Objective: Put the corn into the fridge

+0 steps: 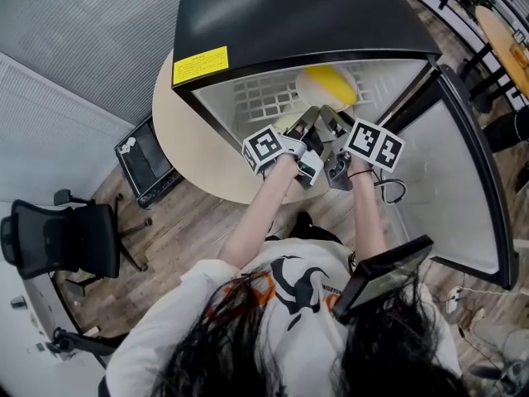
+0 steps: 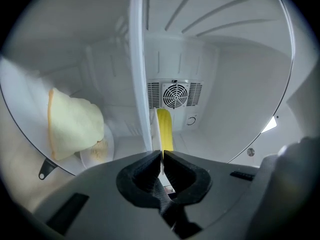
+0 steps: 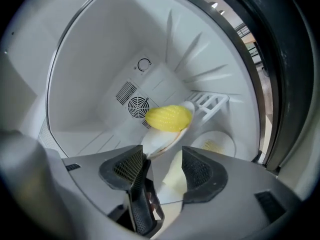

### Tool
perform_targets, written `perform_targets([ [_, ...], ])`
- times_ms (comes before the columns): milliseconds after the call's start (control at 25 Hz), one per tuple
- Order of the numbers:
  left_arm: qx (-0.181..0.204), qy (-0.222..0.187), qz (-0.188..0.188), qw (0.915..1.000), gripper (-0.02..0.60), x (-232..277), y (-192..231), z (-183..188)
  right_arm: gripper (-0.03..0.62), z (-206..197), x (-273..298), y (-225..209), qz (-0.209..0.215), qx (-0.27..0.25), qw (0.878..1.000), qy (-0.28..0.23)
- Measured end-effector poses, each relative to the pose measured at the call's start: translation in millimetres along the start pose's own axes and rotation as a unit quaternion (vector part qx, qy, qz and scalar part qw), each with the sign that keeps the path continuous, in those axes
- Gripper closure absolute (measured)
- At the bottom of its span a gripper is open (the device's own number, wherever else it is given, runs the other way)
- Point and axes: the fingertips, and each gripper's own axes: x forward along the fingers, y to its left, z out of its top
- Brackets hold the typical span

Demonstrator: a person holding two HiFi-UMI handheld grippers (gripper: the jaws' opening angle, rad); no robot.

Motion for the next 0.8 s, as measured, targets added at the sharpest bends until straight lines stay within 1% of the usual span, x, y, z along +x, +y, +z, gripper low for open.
perform_targets([
  [200, 0.013, 0.013, -0.014, 0.9997, 0.551, 3, -4, -2, 0.359, -2, -7, -4, -0.008, 0.002, 1.0, -0.003],
  [320, 0.027, 0.022, -0.025, 0.9991, 0.494, 5, -10, -2, 0.359, -1, -10, -5, -0.008, 0.005, 1.0, -0.007],
  [400, 0.043, 0.034, -0.022, 0.9983, 0.474, 4, -13, -5, 0.359, -1, -14, -3, -0.007, 0.005, 1.0, -0.011],
  [480, 0.058, 0.045, -0.02, 0.9971, 0.474, -1, -17, -7, 0.359, -2, -19, 1, -0.006, 0.004, 1.0, -0.016],
  [640, 0.066, 0.051, -0.025, 0.9962, 0.474, -20, -22, -12, 0.359, -8, -30, 9, -0.007, -0.004, 1.0, -0.024],
  [720, 0.085, 0.065, -0.023, 0.994, 0.474, -31, -25, -19, 0.359, -12, -35, 13, -0.007, -0.01, 1.0, -0.029],
  [800, 0.118, 0.082, -0.015, 0.9896, 0.474, -41, -27, -26, 0.359, -15, -40, 18, -0.004, -0.017, 0.999, -0.035],
])
